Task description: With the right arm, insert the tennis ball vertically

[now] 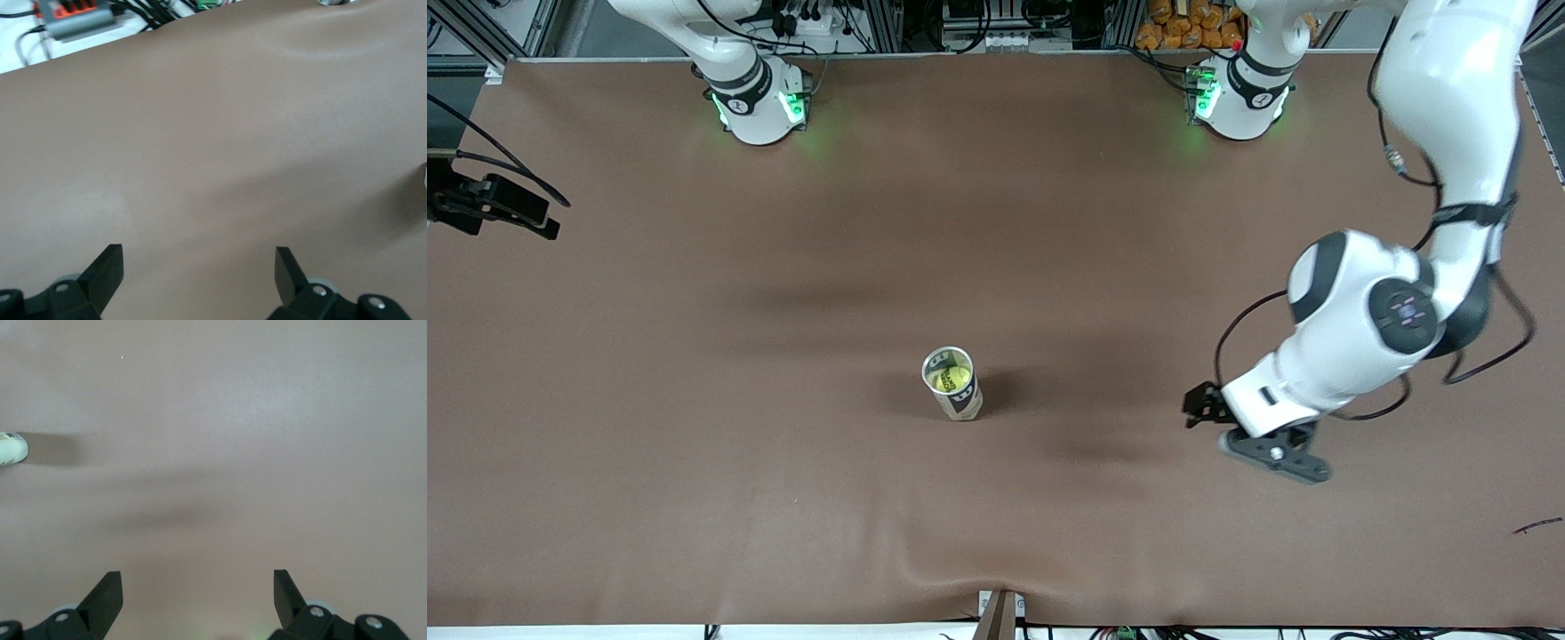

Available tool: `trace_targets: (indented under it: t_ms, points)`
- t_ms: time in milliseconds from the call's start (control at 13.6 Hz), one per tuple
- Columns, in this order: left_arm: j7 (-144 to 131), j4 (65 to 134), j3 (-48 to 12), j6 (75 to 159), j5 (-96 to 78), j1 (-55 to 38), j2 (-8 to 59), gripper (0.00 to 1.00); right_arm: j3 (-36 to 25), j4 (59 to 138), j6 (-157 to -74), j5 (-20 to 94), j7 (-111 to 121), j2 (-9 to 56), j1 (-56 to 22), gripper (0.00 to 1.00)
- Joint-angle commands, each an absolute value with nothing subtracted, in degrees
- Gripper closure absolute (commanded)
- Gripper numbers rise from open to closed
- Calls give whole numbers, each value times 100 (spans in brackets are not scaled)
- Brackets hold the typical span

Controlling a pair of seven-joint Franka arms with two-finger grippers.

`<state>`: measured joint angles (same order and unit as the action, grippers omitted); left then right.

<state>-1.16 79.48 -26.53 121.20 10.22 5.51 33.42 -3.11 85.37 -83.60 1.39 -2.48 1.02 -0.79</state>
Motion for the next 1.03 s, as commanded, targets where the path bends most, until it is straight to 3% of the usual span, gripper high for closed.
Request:
trace_targets:
  t_ms: [0, 661, 955]
  points:
    - [-210, 8130, -2619, 11839, 914, 633, 2910, 0, -316, 8578, -8394, 123, -193, 70, -97, 0]
    - [-1194, 8174, -2663, 9768, 897, 949, 1487, 0, -316, 8578, -8402, 123, -193, 70, -105, 0]
    - [-1274, 8156, -2637, 9396, 458, 1115, 1231, 0, -316, 8578, -8402, 123, -193, 70, -140, 0]
